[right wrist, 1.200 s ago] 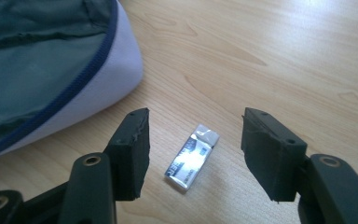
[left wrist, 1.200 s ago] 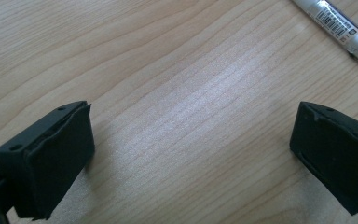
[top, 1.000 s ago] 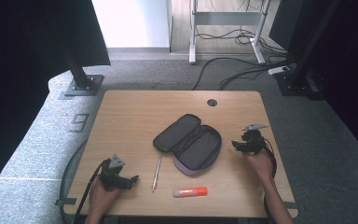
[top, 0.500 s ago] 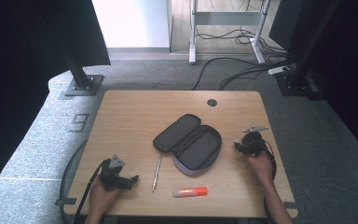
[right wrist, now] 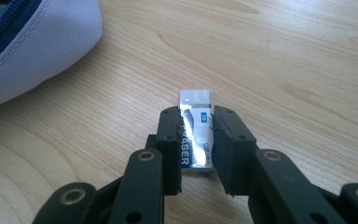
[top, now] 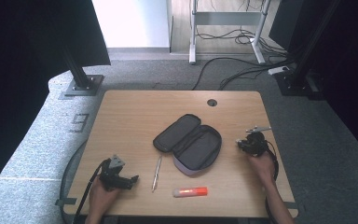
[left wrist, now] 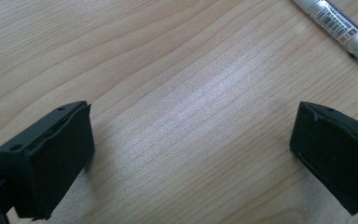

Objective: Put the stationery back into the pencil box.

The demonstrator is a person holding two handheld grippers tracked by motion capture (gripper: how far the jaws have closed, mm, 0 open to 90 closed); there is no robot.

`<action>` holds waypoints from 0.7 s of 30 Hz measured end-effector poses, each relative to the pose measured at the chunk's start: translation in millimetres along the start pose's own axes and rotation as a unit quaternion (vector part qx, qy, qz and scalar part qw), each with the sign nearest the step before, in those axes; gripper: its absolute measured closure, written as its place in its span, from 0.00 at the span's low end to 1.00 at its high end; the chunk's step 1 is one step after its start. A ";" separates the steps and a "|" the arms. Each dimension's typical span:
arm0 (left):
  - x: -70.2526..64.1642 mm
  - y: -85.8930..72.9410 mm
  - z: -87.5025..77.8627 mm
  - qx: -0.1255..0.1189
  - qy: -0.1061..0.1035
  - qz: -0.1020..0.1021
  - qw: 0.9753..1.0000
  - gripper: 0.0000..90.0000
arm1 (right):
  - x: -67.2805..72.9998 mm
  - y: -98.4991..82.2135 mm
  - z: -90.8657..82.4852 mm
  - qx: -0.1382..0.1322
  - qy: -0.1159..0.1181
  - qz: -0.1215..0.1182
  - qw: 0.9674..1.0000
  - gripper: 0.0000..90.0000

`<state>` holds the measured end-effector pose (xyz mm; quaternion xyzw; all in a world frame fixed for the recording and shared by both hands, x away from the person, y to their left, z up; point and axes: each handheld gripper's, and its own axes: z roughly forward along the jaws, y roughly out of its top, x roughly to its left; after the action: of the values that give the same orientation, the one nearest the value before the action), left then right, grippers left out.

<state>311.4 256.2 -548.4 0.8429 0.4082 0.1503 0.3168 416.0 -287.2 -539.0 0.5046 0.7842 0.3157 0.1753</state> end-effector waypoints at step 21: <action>0.0 0.0 0.0 0.000 0.000 0.000 1.000 0.00 | 10.7 20.0 -36.8 -0.024 0.026 -0.028 0.999 0.79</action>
<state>311.4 256.2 -548.4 0.8429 0.4081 0.1504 0.3168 403.2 -283.4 -497.9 0.4698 0.7946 0.3425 0.1751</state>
